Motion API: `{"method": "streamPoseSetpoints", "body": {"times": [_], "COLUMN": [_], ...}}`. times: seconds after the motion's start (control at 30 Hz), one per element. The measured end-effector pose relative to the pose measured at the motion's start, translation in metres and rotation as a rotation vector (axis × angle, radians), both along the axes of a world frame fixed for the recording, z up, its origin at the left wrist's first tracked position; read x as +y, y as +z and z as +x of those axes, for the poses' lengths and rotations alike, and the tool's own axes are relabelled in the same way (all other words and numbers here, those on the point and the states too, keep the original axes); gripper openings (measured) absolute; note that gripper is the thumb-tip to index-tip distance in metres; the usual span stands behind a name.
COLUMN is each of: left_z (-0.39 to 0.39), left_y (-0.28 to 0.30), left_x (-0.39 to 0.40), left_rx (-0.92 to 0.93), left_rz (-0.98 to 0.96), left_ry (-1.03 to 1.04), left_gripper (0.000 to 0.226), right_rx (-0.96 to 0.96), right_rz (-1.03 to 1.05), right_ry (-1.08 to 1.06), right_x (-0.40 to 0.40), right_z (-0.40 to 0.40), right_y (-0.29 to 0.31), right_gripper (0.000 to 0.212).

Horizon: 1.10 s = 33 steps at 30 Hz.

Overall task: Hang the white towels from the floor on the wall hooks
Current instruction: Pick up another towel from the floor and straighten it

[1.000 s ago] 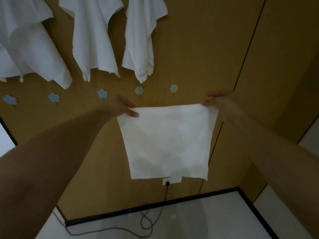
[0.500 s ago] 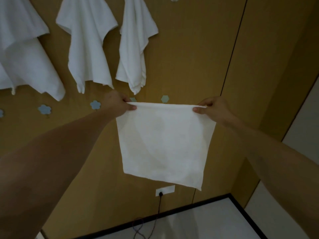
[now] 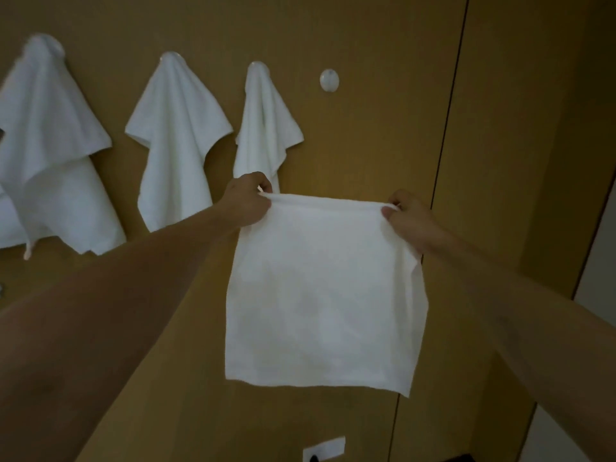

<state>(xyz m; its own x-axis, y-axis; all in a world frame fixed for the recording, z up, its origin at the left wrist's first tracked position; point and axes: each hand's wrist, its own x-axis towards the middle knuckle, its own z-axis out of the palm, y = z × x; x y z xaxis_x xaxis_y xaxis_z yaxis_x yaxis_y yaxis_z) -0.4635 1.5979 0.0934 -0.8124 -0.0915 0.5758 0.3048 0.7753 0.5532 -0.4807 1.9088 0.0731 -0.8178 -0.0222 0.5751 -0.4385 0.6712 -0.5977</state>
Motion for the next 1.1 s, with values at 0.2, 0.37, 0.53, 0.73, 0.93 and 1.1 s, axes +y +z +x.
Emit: {"method": "streamPoseSetpoints", "body": {"times": [0.2,0.37,0.53,0.73,0.93,1.1], "left_z": [-0.034,-0.081,-0.123,-0.159,-0.202,-0.227], "left_y": [0.053,0.098,0.150,0.206,0.234,0.234], "left_x": [0.010,0.019,0.021,0.028,0.044,0.047], "left_rx": [0.243,0.441,0.606,0.638,0.558,0.573], "left_rz": [-0.115,-0.556,-0.628,-0.699,-0.776,-1.054], "left_ry": [-0.041,0.132,0.300,0.380,0.483,0.632], "left_gripper": [0.043,0.050,0.045,0.042,0.038,0.049], "right_rx": [0.143,0.202,0.255,0.374,0.601,0.608], "right_rz": [-0.302,-0.372,-0.354,-0.294,0.267,0.275], "right_ry": [0.275,0.448,0.602,0.650,0.126,0.060], "right_x": [0.005,0.006,0.008,0.011,0.001,-0.009], "right_z": [-0.047,-0.108,-0.167,-0.221,-0.273,-0.300], "right_y": [0.049,0.103,0.169,0.223,0.249,0.244], "right_gripper": [0.007,0.016,0.017,0.018,0.028,0.034]}}
